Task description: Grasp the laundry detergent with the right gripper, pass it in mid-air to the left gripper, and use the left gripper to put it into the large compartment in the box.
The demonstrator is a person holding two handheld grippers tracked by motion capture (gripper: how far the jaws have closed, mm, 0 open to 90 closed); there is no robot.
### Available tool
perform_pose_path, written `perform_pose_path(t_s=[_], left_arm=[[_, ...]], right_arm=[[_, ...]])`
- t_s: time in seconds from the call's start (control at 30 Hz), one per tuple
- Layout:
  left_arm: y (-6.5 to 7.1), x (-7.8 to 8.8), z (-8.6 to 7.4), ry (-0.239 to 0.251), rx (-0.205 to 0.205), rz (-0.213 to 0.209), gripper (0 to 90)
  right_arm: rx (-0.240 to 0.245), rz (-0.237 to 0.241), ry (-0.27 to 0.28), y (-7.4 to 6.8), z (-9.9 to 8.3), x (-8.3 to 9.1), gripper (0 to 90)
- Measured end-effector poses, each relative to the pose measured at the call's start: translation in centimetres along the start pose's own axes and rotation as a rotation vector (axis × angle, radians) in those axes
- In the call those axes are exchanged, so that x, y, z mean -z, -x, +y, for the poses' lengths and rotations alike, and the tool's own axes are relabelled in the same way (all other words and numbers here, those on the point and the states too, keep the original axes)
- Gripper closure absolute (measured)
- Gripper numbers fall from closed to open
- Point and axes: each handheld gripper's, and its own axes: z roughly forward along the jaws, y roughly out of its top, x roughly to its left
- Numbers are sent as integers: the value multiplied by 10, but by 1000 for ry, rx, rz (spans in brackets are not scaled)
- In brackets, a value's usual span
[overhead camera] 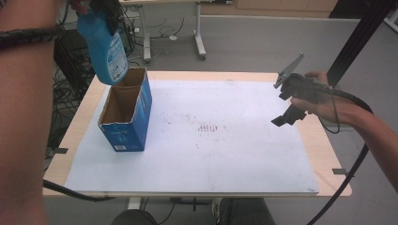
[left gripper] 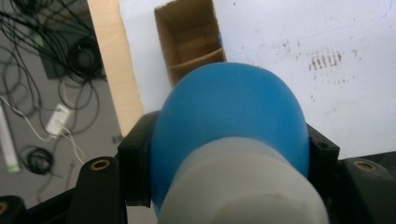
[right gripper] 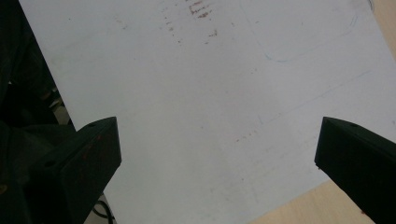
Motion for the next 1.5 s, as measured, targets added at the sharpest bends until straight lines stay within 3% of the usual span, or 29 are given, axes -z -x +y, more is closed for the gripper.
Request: perform_pose_path(t_s=[0.33,0.53,1.0,1.5], left_arm=[[-24,-17,-5,-13,216,-61,372],[-30,-19,-8,-2,284,-59,372],[-32,-29,-7,0,309,-43,372],[-34,-42,-5,-14,296,-23,372]], right_arm=[[7,-16,-10,-2,-1,6,3],[12,-15,-21,-4,-2,6,3],[27,-15,-14,-5,-2,3,3],[44,-17,-12,-5,2,3,3]])
